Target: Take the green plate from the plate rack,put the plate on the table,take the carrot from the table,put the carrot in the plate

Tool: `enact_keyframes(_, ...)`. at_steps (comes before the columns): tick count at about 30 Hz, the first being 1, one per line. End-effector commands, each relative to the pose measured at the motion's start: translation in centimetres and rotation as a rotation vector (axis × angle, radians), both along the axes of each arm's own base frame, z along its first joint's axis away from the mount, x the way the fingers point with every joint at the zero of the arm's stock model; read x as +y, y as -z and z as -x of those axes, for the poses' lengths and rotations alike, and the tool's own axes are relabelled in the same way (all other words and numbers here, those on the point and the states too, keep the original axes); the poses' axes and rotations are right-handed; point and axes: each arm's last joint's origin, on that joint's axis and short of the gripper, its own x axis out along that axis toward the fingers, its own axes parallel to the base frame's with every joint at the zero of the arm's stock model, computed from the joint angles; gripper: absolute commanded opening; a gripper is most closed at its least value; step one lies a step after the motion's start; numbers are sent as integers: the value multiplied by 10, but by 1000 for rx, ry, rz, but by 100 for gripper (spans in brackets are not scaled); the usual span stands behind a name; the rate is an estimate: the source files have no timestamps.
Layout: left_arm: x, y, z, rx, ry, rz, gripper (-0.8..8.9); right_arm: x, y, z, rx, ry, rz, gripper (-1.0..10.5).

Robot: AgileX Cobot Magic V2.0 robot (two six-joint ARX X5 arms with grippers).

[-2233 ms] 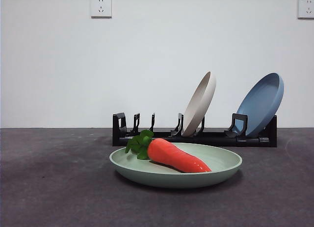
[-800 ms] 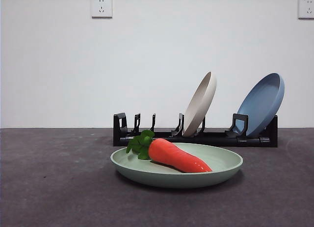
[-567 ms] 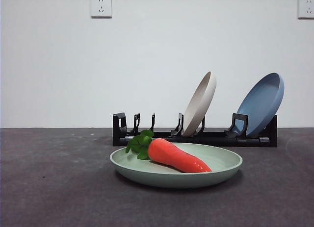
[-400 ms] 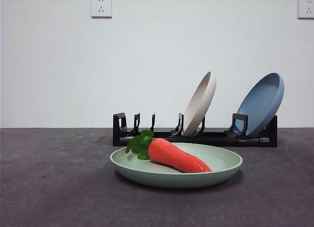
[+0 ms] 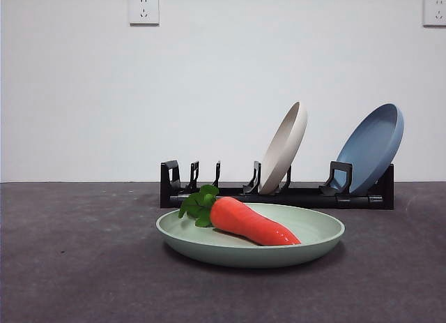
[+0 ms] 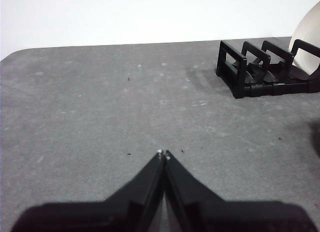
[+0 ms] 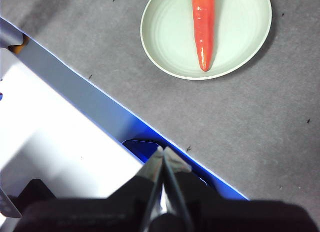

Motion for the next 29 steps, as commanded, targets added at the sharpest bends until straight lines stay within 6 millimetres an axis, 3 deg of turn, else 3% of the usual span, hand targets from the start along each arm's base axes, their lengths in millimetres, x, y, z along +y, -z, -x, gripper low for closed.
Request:
enact_keyframes(1,0,4,-1,7,-5,10,-3,-2,0,-1,-62,-8,25,1)
enact_keyframes(7,0,4,-1,7,-5,10,-3,-17,-14,-8,-313,136,-146,1)
enact_keyframes(11,0,4,-1,7,-5,10,-3,-31,-3,-8,-479,226,-245,1)
enact_keyframes(22,0,4,-1,7,-5,10,-3,-48,96,-16,-765,428,-247,1)
enact_keyframes(29,0,4,-1,7,-5,10,-3,-51,146,-19,-745,597,-257,1)
